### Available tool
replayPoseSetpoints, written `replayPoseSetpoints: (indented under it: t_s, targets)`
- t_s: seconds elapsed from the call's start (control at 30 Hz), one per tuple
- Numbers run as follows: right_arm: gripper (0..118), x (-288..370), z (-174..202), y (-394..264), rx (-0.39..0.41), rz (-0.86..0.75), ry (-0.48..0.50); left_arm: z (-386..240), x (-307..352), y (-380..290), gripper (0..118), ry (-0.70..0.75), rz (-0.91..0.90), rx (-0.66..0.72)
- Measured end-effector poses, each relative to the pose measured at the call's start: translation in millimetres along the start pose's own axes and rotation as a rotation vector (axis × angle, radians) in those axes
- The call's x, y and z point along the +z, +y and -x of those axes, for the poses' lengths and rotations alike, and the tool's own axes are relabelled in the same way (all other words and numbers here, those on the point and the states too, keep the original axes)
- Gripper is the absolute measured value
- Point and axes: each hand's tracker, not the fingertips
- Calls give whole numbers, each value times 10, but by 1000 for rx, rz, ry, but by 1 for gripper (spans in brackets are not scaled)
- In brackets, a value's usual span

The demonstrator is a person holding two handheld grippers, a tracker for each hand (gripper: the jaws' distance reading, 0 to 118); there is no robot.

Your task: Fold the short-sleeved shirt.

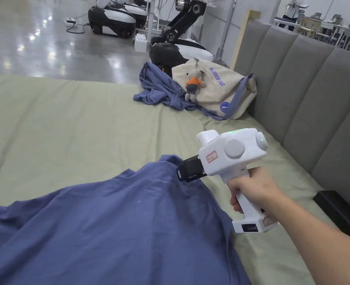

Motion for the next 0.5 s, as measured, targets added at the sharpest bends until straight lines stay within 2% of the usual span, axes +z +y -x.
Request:
replayPoseSetpoints:
  t_s: [0.1,0.27,0.33,0.4,0.5]
  targets:
    - [107,-19,-18,-7,-5,1,36,49,-33,-1,4,-3,-1,-2]
    - [107,47,20,-102,6,22,59,85,-89,5,4,2,6,1]
    - [107,57,4,-132,-11,13,119,103,-110,15,4,0,9,0]
    - [104,30,63,-133,-12,30,76,87,-109,11,4,-1,9,2]
    - [54,31,156,-194,27,33,63,79,-108,15,4,-3,6,4]
